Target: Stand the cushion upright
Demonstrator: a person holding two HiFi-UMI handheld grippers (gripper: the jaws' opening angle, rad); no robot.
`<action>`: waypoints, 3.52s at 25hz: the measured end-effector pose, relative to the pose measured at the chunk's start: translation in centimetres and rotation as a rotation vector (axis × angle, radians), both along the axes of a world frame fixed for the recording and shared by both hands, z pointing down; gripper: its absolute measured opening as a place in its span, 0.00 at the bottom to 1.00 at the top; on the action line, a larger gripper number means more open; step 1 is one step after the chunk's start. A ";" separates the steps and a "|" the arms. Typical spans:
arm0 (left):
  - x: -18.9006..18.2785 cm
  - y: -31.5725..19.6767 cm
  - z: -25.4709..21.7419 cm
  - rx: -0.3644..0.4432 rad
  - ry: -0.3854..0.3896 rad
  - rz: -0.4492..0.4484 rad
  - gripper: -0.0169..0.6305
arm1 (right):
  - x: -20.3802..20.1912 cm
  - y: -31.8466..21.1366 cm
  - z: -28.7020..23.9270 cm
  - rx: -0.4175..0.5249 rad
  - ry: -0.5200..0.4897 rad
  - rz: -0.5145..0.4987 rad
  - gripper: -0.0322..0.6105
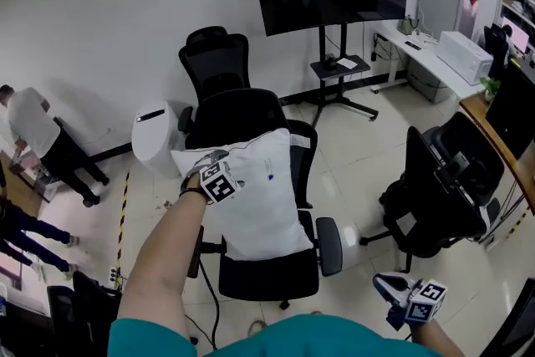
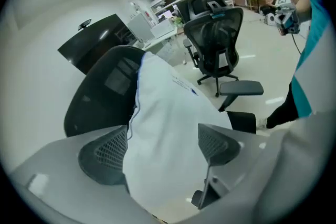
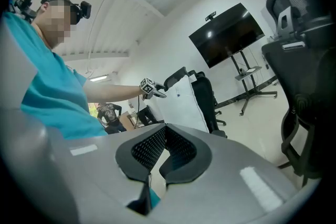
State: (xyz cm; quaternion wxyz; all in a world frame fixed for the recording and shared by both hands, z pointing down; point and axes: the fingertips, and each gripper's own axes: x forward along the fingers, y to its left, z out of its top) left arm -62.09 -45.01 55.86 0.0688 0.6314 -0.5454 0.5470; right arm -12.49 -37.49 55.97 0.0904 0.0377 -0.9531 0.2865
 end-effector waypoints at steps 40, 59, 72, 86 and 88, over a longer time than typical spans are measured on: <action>41.3 63.0 -11.8 1.075 1.273 -0.234 0.04 | 8.1 34.3 -8.0 0.245 -0.111 -0.395 0.05; 70.2 65.1 -11.7 0.998 1.268 -0.230 0.04 | 35.4 40.5 -4.7 0.160 -0.078 -0.448 0.05; 68.5 77.8 -11.3 0.994 1.256 -0.163 0.04 | 31.4 52.3 -5.4 0.114 -0.115 -0.351 0.05; 66.2 82.2 -10.2 1.008 1.285 -0.164 0.04 | 28.9 56.8 -5.3 0.103 -0.089 -0.334 0.05; 66.3 81.9 -10.2 1.008 1.282 -0.158 0.04 | 28.9 56.7 -5.3 0.110 -0.088 -0.337 0.05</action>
